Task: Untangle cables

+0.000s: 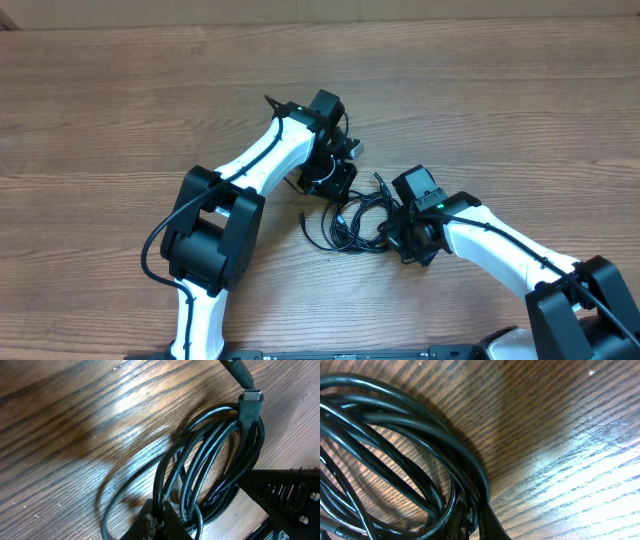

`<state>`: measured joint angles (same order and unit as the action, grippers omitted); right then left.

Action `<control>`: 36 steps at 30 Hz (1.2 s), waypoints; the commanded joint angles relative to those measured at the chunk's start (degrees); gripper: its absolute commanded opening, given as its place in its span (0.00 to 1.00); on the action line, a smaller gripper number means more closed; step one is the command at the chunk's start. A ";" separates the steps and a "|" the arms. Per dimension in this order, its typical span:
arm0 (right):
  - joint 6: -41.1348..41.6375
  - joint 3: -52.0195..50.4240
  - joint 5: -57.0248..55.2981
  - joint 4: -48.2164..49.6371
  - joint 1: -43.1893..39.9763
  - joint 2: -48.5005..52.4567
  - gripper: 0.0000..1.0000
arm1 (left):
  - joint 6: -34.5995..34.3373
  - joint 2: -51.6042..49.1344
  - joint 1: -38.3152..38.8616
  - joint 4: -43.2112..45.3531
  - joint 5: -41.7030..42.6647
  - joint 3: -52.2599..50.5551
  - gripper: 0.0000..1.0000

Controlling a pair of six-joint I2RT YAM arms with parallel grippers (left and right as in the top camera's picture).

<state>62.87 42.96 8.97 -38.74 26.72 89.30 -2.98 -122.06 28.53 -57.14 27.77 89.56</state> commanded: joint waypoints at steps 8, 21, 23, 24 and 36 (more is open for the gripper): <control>-0.33 -0.92 -1.53 -2.36 0.33 0.22 0.04 | 0.13 0.59 -5.33 -3.76 -2.62 1.01 0.04; -0.33 -0.92 -1.88 -2.36 0.33 0.22 0.04 | -0.17 5.68 -14.80 -5.62 3.37 1.53 0.04; -0.35 -0.92 -1.64 -2.34 0.33 0.20 0.04 | -0.20 6.47 -15.13 -5.57 3.37 1.53 0.05; -0.37 -0.87 -0.92 -2.32 0.33 0.20 0.04 | -0.17 7.02 -15.21 -5.57 3.37 1.53 0.04; -22.73 14.21 3.32 -7.39 0.28 -4.66 0.04 | 1.73 8.28 -12.35 -6.03 5.29 1.51 0.04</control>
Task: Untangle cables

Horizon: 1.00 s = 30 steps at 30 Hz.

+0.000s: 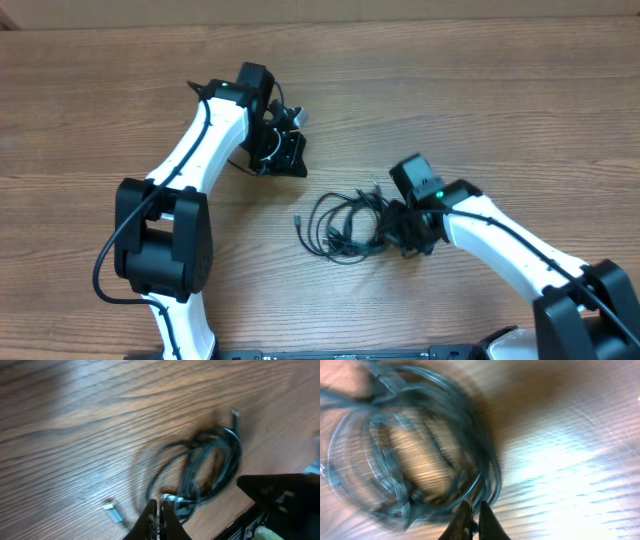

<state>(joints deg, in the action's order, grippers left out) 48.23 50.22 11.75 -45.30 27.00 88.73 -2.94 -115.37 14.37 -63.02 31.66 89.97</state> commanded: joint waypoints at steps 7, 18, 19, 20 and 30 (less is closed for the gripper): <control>-10.64 14.40 0.52 -4.02 -0.02 -7.23 0.04 | 2.64 1.60 4.90 0.09 1.38 1.09 0.04; -6.34 14.29 -10.19 -13.03 -0.13 -7.28 0.21 | 2.62 1.31 10.19 1.01 -1.55 1.03 0.12; -6.03 14.29 -11.21 -13.88 -0.13 -7.28 0.22 | 2.29 1.29 10.67 0.96 -2.56 1.03 0.13; -6.03 14.29 -11.98 -14.64 -0.13 -7.28 0.22 | 1.86 1.29 11.17 0.92 -3.63 0.96 0.13; -4.33 14.16 -12.85 -18.97 -5.18 -7.28 0.39 | 0.98 1.27 14.93 1.88 -5.84 -0.28 0.33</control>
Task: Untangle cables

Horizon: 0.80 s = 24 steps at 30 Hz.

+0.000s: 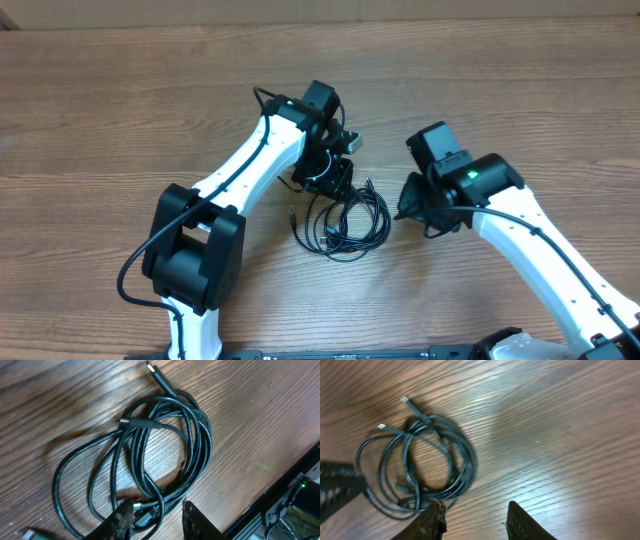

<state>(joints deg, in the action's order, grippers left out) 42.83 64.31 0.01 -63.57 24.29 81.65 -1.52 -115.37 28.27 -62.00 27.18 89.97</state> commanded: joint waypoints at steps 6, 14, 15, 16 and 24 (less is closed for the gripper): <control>0.61 0.07 0.04 -2.38 -6.88 -0.20 0.40 | -2.27 1.27 2.29 2.75 -3.34 -2.29 0.34; 0.15 0.07 1.46 -4.46 -15.56 -0.20 0.62 | 0.92 1.27 6.73 6.14 -1.88 -4.57 0.62; 0.15 0.07 2.01 -4.66 -16.72 -0.20 0.62 | 1.57 1.27 7.48 6.43 -2.36 -4.66 0.66; 0.13 0.07 2.49 -4.94 -18.03 -0.20 0.63 | 1.84 1.27 8.22 6.67 -3.10 -4.66 0.68; -2.62 0.07 4.39 -6.08 -23.21 -0.20 0.65 | 1.77 1.27 14.29 10.47 -11.76 -6.14 0.77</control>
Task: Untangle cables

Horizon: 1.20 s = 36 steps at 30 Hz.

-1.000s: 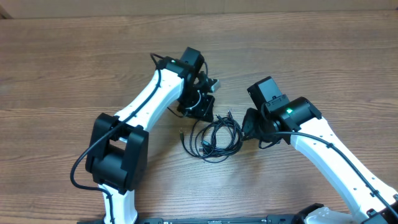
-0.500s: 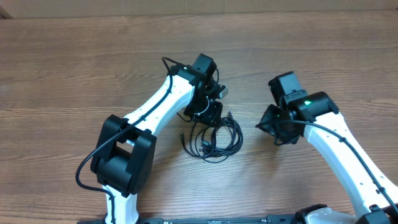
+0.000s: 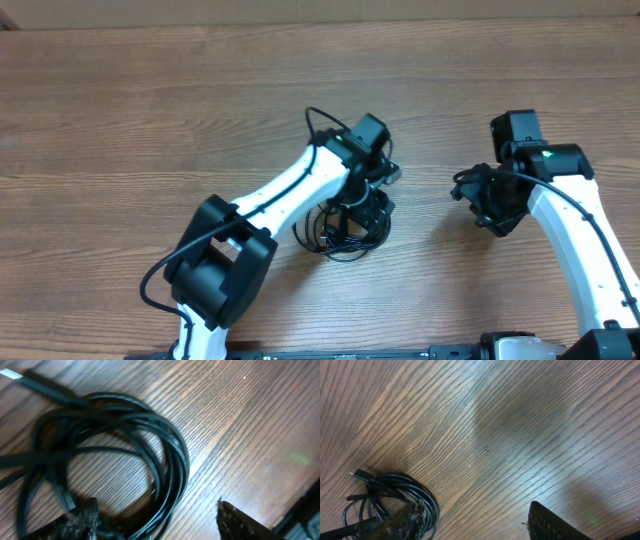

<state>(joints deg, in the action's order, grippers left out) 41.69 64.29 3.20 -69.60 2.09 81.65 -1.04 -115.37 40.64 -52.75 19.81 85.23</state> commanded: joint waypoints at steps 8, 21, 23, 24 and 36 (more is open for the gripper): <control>-1.49 0.09 1.44 -0.11 -1.97 -0.20 0.68 | 0.11 1.27 6.78 10.49 -9.99 -6.88 0.80; -1.49 0.09 1.46 -0.17 -1.97 -0.20 0.68 | -7.32 1.27 12.48 13.92 -18.84 -9.35 0.70; -1.49 0.09 1.46 -0.17 -1.97 -0.20 0.68 | -9.33 1.27 13.20 13.70 -21.14 -9.51 0.63; -1.49 0.09 1.44 -0.17 -1.97 -0.20 0.68 | -9.99 1.27 13.40 13.66 -21.88 -9.51 0.57; -1.49 0.09 1.42 -0.17 -1.97 -0.20 0.68 | -10.82 2.56 12.55 8.17 -24.87 -4.39 0.04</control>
<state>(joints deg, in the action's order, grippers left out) 40.45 64.29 4.54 -69.91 0.38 81.65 -11.03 -115.22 53.98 -41.78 -2.15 76.82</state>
